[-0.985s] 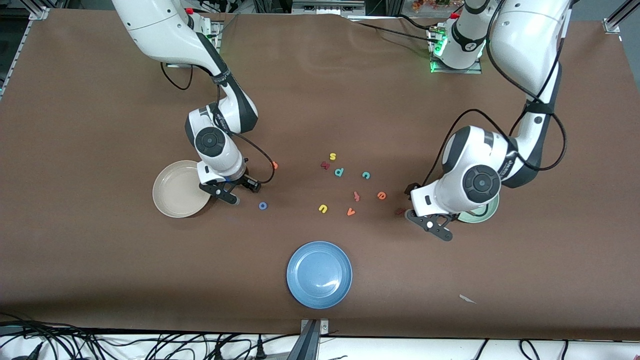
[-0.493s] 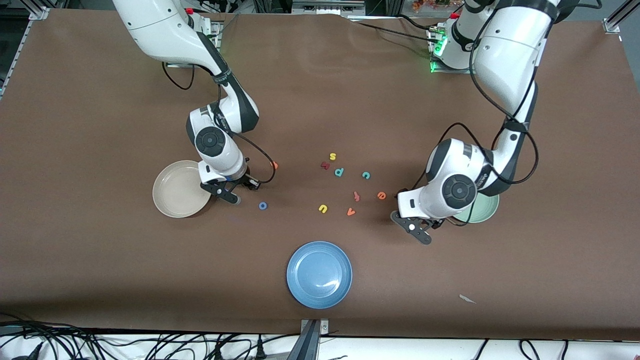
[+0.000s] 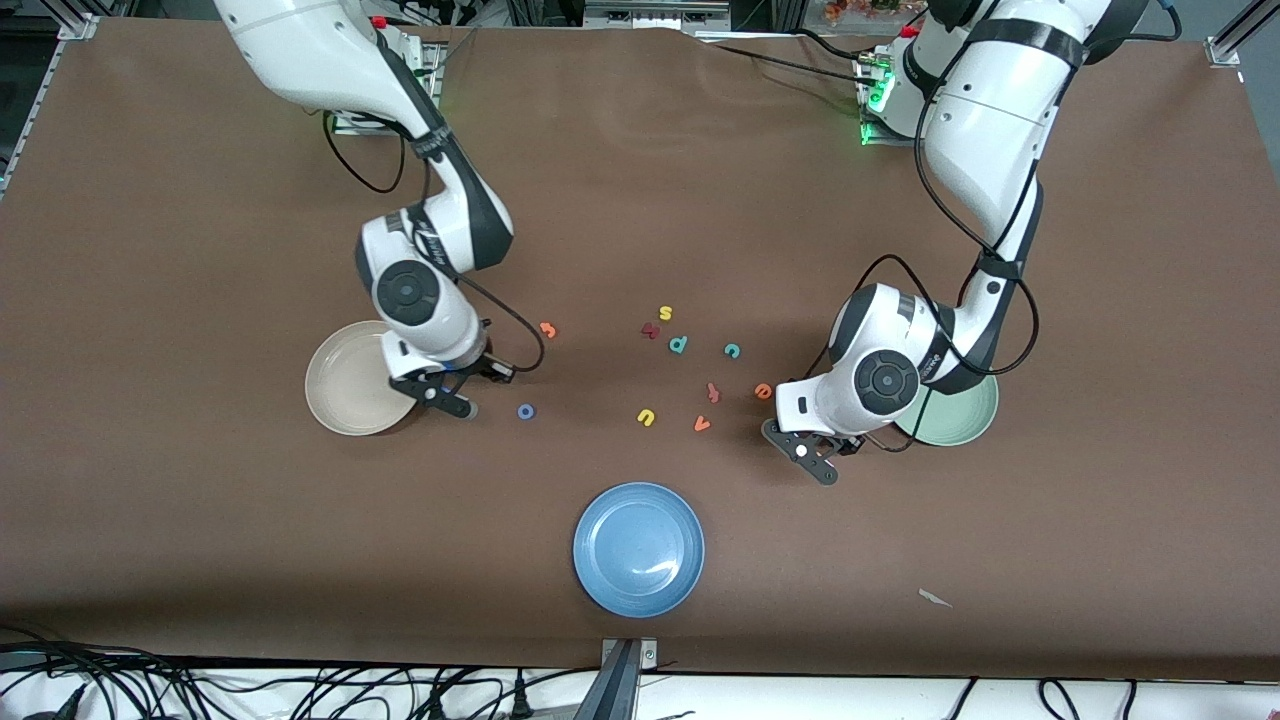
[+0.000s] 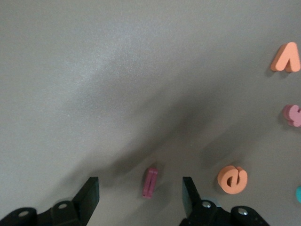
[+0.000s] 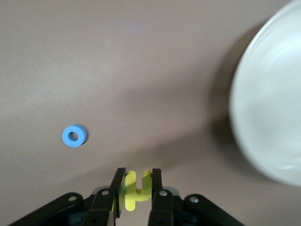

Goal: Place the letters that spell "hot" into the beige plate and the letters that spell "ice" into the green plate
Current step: 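Drop the yellow letter on the cream plate while the left gripper drops the pink letter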

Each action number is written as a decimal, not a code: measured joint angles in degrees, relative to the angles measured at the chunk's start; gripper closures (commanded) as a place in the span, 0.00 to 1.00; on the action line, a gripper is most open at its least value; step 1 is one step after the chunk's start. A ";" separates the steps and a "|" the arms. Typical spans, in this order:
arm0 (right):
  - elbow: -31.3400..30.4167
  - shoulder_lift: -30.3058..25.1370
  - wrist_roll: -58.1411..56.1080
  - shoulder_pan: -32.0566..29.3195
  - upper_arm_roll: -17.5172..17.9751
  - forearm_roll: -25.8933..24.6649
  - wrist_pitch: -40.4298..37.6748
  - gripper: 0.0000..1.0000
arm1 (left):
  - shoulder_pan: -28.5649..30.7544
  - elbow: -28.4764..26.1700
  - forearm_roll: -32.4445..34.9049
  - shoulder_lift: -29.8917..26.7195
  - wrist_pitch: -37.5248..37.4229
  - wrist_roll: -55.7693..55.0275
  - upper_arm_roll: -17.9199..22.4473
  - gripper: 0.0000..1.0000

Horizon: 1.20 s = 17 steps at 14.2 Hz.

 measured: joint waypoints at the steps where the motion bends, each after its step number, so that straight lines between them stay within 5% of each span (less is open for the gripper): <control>1: 0.11 -1.44 -4.15 -0.37 -1.67 0.07 -2.33 1.00 | -0.02 0.00 0.00 0.22 0.18 0.01 0.00 0.45; 4: -0.49 -4.01 -15.90 -1.45 -6.83 0.25 -6.67 1.00 | -0.15 -0.01 0.00 0.81 0.29 0.03 0.00 0.54; 5: -1.18 -4.15 -19.52 -1.61 -8.43 0.38 -6.78 1.00 | -0.30 0.00 0.01 0.84 0.49 0.03 0.11 0.63; 7: -2.92 -4.12 -25.53 -1.72 -11.26 1.55 -6.66 1.00 | -0.57 0.00 0.01 0.84 0.51 0.03 0.16 0.97; 9: -4.55 -4.05 -30.66 -1.78 -13.27 4.35 -5.42 0.97 | -0.74 0.01 0.01 0.84 0.57 0.03 0.17 1.00; 10: -5.45 -3.96 -32.51 -1.86 -13.82 5.61 -3.69 0.77 | -0.80 0.02 0.01 0.81 0.57 0.03 0.10 1.00; 11: -6.35 -3.76 -33.72 -2.01 -14.07 6.57 -1.67 0.32 | -0.93 0.05 0.00 0.65 0.46 0.03 0.05 1.00; 12: -6.94 -3.46 -34.00 -2.14 -14.10 7.16 -0.32 0.00 | -0.97 0.05 0.00 0.68 0.46 0.03 0.08 1.00; 17: -5.35 -3.10 -33.54 -1.05 -13.63 10.88 0.80 0.00 | 0.27 1.70 0.00 -1.70 -7.57 0.03 1.31 1.00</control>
